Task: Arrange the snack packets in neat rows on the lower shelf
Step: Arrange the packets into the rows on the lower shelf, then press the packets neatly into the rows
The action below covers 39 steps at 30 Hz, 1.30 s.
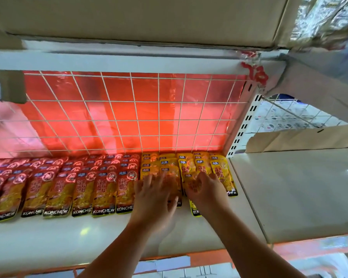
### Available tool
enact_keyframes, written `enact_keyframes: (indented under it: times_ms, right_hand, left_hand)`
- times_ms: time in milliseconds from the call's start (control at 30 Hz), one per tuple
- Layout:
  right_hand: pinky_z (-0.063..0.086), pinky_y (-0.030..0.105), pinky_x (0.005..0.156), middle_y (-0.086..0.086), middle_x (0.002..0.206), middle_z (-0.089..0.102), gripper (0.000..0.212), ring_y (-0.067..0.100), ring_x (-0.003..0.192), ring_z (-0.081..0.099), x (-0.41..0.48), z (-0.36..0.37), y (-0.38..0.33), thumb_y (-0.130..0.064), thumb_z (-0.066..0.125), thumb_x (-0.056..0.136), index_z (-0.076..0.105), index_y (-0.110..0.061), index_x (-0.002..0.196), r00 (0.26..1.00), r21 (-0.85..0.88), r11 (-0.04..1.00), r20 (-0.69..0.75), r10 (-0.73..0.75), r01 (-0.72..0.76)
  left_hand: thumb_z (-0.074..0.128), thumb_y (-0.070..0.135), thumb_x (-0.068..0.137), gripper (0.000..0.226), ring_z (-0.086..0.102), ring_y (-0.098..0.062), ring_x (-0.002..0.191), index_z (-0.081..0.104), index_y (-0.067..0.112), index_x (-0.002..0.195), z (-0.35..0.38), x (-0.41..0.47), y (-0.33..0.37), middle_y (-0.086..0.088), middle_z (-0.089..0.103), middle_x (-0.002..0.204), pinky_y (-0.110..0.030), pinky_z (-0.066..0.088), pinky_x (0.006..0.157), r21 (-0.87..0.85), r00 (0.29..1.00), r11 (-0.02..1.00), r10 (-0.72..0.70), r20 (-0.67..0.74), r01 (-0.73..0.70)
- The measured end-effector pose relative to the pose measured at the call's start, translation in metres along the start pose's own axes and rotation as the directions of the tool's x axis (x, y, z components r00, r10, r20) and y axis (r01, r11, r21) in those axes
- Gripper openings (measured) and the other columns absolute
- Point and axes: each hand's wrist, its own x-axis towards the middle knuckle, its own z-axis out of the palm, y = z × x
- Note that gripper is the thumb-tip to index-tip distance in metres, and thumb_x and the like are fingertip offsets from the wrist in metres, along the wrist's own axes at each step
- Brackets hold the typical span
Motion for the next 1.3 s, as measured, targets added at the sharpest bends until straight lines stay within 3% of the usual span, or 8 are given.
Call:
enact_keyframes:
  times_ms: [200,300,833,1000,1167,1300]
  right_hand:
    - [0.045,0.032,0.072,0.004,0.112,0.054,0.045,0.029,0.097,0.060,0.014,0.013,-0.013,-0.050,0.071,0.080,0.059,-0.026,0.118,1.000,-0.029,1.000,0.009,-0.001,0.002]
    - [0.052,0.037,0.076,0.006,0.115,0.055,0.049,0.031,0.100,0.059,0.017,0.018,-0.015,-0.054,0.070,0.080,0.059,-0.024,0.117,1.000,-0.049,0.999,0.008,0.009,-0.009]
    - [0.055,0.040,0.077,0.009,0.117,0.053,0.050,0.033,0.098,0.060,0.019,0.017,-0.018,-0.060,0.067,0.084,0.058,-0.024,0.118,1.000,-0.098,0.995,0.006,0.000,0.001]
    - [0.044,0.032,0.066,0.006,0.112,0.053,0.036,0.028,0.089,0.059,0.014,0.006,-0.019,-0.052,0.066,0.087,0.058,-0.022,0.107,0.999,-0.096,0.995,-0.013,0.032,-0.033]
    - [0.048,0.035,0.068,0.006,0.106,0.055,0.034,0.033,0.087,0.061,0.001,0.000,-0.019,-0.051,0.064,0.088,0.055,-0.022,0.104,0.999,-0.089,0.995,-0.036,0.034,-0.037]
    - [0.043,0.032,0.068,0.006,0.111,0.056,0.034,0.030,0.089,0.061,-0.008,-0.004,-0.022,-0.048,0.064,0.088,0.058,-0.023,0.110,1.000,-0.087,0.996,-0.011,0.019,-0.020]
  left_hand:
    - [0.057,0.061,0.086,0.046,0.046,-0.027,0.118,0.059,0.036,0.125,-0.002,-0.003,0.001,0.009,0.058,0.132,-0.045,0.030,0.092,-0.023,0.999,1.000,-0.020,0.028,0.021]
    - [0.057,0.062,0.087,0.047,0.047,-0.027,0.120,0.059,0.039,0.127,-0.003,-0.003,0.000,0.011,0.058,0.133,-0.048,0.034,0.094,-0.047,0.999,0.999,-0.018,0.029,0.019]
    - [0.050,0.061,0.091,0.050,0.046,-0.027,0.125,0.051,0.040,0.136,-0.001,-0.002,-0.001,0.012,0.054,0.136,-0.051,0.037,0.097,-0.097,0.997,0.994,-0.039,0.067,0.045]
    - [0.045,0.059,0.092,0.054,0.048,-0.028,0.125,0.051,0.036,0.140,-0.001,-0.002,-0.002,0.009,0.055,0.135,-0.049,0.036,0.097,-0.097,0.998,0.994,-0.036,0.056,0.042]
    - [0.052,0.055,0.090,0.050,0.052,-0.031,0.117,0.057,0.031,0.134,0.000,-0.003,-0.003,0.003,0.058,0.127,-0.048,0.040,0.091,-0.103,1.000,0.995,0.005,-0.010,-0.006]
    - [0.054,0.055,0.090,0.051,0.052,-0.030,0.119,0.056,0.032,0.135,-0.004,-0.003,-0.002,0.004,0.059,0.127,-0.049,0.041,0.093,-0.110,1.000,0.994,-0.005,0.003,0.005]
